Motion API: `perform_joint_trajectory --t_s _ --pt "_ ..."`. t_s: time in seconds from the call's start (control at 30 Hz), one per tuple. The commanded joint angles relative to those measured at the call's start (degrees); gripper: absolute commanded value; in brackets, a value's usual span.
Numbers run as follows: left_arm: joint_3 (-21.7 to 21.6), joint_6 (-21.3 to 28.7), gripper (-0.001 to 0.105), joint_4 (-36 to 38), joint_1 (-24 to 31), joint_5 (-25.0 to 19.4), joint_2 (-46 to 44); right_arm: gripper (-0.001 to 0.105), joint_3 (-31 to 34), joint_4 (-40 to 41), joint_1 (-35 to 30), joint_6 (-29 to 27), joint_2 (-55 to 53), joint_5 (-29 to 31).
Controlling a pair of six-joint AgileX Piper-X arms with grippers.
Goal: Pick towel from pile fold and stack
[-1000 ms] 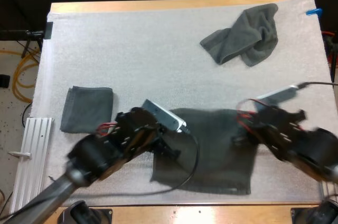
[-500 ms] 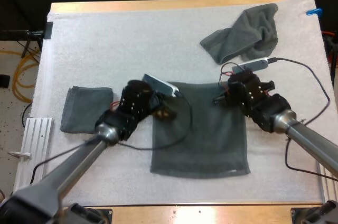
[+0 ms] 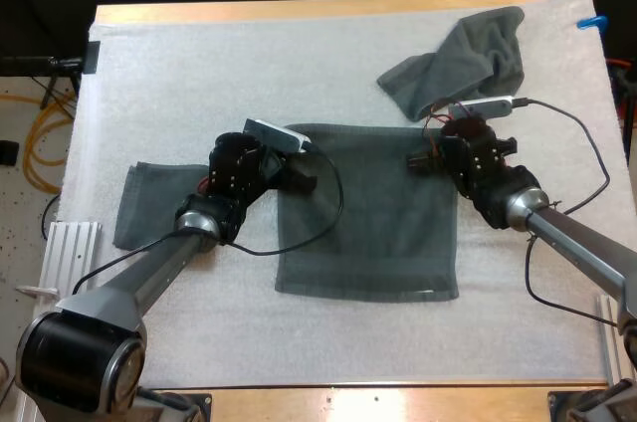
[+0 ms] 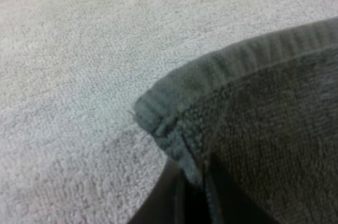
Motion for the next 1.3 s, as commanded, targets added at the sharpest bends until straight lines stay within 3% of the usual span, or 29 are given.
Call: perform_joint_trajectory --t_s 0.0,0.1,0.2,0.3,0.37,0.47,0.53,0.67,0.87,1.0,1.07,1.27 --pt "-0.8 0.6 0.0 -1.1 0.0 -0.2 -0.1 0.0 -0.4 -1.6 -0.3 -0.6 -0.2 0.1" --pt "-1.7 1.0 0.0 -1.1 0.0 -0.2 -0.2 0.0 -0.4 -3.1 -0.3 -1.4 0.0 0.1" --pt "-2.6 1.4 0.007 -1.1 0.0 -0.2 -0.2 0.01 -0.4 -5.3 -0.3 -1.4 0.0 0.1" --pt "-3.7 3.0 0.025 -1.1 0.0 -0.2 -0.2 0.036 -0.4 -7.7 -0.3 -1.4 0.0 0.1" --pt "-4.7 3.1 0.048 -1.0 0.2 -0.3 -0.3 0.058 -1.3 -8.1 -0.3 -1.4 0.0 0.8" --pt "-6.9 3.1 0.072 -0.2 0.2 -0.5 -0.5 0.07 -3.2 -7.9 -0.3 -2.4 -0.2 6.0" --pt "-8.5 3.1 0.078 2.3 0.2 -0.5 -1.5 0.071 -4.7 -7.6 -0.3 -5.1 -1.0 9.5" --pt "-11.7 3.3 0.078 10.3 0.2 -2.3 -6.3 0.071 -7.5 -3.0 -0.3 -9.1 -6.6 10.8" --pt "-12.2 3.4 0.078 18.9 0.2 -7.7 -19.5 0.071 -8.5 7.3 -0.3 -7.9 -18.9 9.8" --pt "-12.2 3.1 0.078 27.0 0.2 -7.7 -28.8 0.071 -8.5 19.1 -0.1 -1.4 -27.5 6.1" --pt "-12.2 2.9 0.078 33.3 0.2 -7.7 -34.4 0.071 -8.5 28.3 -0.1 4.6 -32.7 3.1" --pt "-12.2 0.5 0.078 51.2 0.2 -7.7 -46.7 0.071 -8.5 48.5 -0.1 14.9 -41.8 -3.4"
